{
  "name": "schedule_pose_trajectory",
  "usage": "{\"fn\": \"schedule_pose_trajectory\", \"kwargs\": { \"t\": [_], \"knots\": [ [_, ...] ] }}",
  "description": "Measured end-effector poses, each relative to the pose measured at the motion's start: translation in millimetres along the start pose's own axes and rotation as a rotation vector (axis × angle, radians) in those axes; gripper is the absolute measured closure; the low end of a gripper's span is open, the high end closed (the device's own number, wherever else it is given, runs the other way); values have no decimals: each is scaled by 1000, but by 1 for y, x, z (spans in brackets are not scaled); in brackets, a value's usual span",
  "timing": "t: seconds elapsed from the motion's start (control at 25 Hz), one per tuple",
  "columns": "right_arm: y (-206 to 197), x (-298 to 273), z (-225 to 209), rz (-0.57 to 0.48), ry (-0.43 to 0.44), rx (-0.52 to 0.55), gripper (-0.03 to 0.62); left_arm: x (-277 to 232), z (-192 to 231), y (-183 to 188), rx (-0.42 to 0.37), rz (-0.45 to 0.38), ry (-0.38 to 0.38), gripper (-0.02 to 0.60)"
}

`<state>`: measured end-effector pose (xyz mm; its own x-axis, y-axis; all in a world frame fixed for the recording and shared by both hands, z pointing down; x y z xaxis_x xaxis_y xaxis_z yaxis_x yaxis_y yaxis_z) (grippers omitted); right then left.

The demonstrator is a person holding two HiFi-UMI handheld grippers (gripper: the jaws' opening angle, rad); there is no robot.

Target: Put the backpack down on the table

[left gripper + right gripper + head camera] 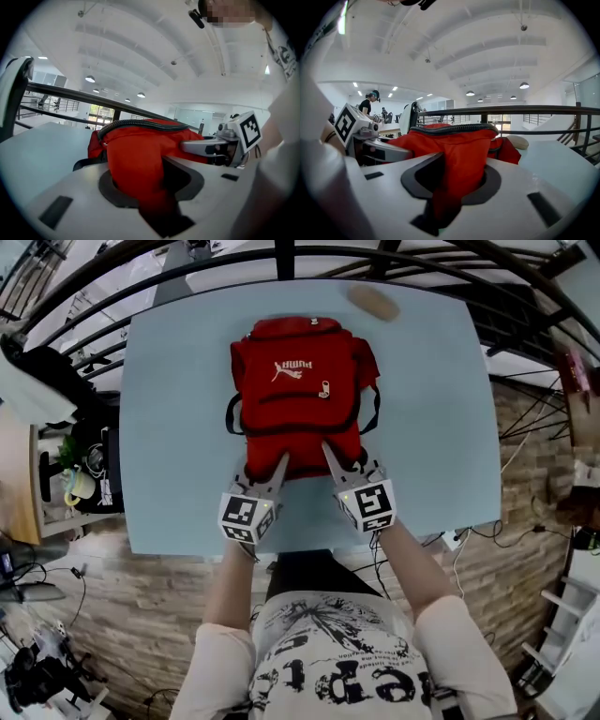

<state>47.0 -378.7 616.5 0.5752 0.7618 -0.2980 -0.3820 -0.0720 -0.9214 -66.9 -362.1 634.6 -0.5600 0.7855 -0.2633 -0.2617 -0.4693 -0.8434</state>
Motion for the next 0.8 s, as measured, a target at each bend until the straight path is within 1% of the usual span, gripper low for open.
{"fn": "schedule_pose_trajectory", "kwargs": {
  "t": [0.12, 0.24, 0.36, 0.56, 0.68, 0.8],
  "knots": [
    [-18, 3, 11, 49, 16, -6, 495, 5, 9, -22, 35, 40, 29, 442],
    [-33, 7, 17, 85, 22, -24, 485, 8, 10, -39, 50, 73, 54, 428],
    [-44, 10, 18, 101, 10, -51, 461, 9, 9, -47, 53, 81, 76, 411],
    [-60, 22, 17, 127, -14, -63, 379, 15, 9, -61, 53, 109, 133, 368],
    [-67, 34, 21, 154, 2, -60, 359, 23, 7, -68, 59, 120, 177, 341],
    [-74, 47, 27, 217, 26, -36, 355, 31, 8, -71, 92, 138, 231, 327]
  ]
}}
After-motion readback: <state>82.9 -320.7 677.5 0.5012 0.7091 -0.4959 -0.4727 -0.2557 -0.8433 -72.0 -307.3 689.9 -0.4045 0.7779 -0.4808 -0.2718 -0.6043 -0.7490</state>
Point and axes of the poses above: the fingertips, and each gripper's own axes: x backward along the fingers, z to its left, y out of its top, the point moved 2 cm from there along x, backward along the fingers, and after that the axes turned 15 degrees about x, right-handed, at the moved point
